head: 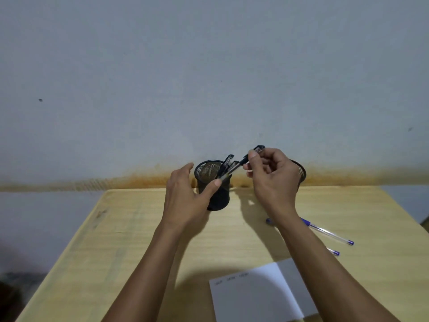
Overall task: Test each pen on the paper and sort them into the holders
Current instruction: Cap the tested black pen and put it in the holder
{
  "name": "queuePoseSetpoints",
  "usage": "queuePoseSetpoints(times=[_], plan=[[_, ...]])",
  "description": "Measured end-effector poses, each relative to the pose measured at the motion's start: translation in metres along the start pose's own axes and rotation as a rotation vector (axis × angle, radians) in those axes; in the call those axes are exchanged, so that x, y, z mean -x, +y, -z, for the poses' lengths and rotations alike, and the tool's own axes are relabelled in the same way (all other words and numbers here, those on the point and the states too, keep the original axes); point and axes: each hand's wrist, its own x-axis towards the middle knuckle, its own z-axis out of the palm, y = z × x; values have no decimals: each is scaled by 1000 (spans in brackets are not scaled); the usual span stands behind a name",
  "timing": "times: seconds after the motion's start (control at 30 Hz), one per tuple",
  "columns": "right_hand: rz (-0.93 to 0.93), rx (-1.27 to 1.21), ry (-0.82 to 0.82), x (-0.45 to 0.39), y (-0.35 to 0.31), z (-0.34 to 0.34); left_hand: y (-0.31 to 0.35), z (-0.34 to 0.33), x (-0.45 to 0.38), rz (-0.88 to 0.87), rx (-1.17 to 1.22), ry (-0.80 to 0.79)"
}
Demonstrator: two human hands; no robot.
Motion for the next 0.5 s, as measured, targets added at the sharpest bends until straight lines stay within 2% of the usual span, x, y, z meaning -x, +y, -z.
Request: queuePoseSetpoints(times=[0.17,0.5], plan=[[22,184,-54,2,14,-11,0,-7,-3,-32,-3,-11],[-98,205,-44,6,22,-26,5,-6,-4,-56,19,0]])
